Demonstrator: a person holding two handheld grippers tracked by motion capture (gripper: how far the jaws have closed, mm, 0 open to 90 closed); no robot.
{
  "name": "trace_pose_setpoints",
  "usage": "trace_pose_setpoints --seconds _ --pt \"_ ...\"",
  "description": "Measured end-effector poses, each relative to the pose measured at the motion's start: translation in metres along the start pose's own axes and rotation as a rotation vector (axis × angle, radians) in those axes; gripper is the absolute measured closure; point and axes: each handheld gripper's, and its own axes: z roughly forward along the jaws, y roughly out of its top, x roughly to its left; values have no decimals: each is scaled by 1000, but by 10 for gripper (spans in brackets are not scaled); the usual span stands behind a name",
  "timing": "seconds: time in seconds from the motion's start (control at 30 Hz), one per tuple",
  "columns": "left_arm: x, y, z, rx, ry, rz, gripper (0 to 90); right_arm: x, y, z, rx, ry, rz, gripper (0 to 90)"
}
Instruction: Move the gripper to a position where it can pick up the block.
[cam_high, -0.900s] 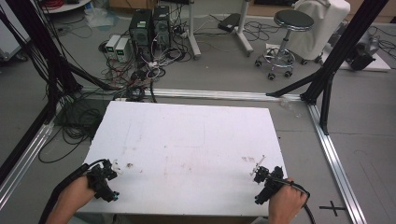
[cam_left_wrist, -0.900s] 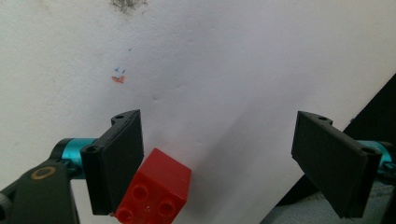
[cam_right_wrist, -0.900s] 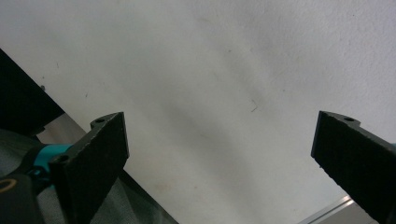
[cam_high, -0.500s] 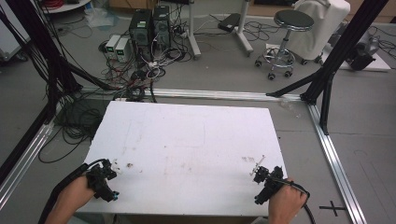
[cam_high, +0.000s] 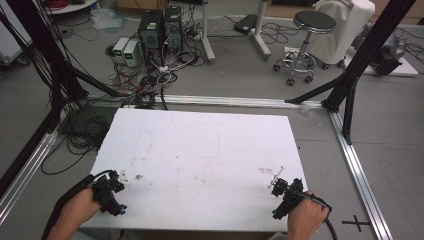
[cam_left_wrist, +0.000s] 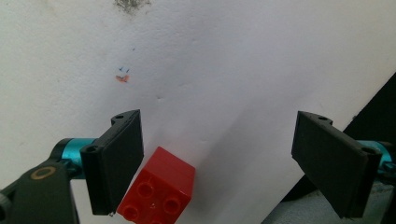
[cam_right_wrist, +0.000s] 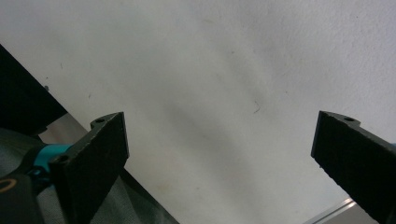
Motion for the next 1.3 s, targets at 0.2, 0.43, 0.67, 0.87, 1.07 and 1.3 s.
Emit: trace_pose_setpoints --seconds 0.2,0.43,0.67,0.87,1.07,1.3 --pt "1 1 2 8 -2 29 172 0 -1 1 2 2 -6 32" --pt "3 -1 2 13 -16 70 172 0 -1 1 -1 8 -11 32" --pt "9 -2 0 14 -41 92 172 -1 -1 0 -6 10 -10 32" --pt "13 0 -2 17 -76 142 168 -1 -2 0 -8 15 -4 32" --pt "15 1 -3 47 -75 210 168 -1 -3 0 -15 16 -3 32" --pt "19 0 -5 58 -80 253 167 -2 -3 0 -15 19 -2 33"
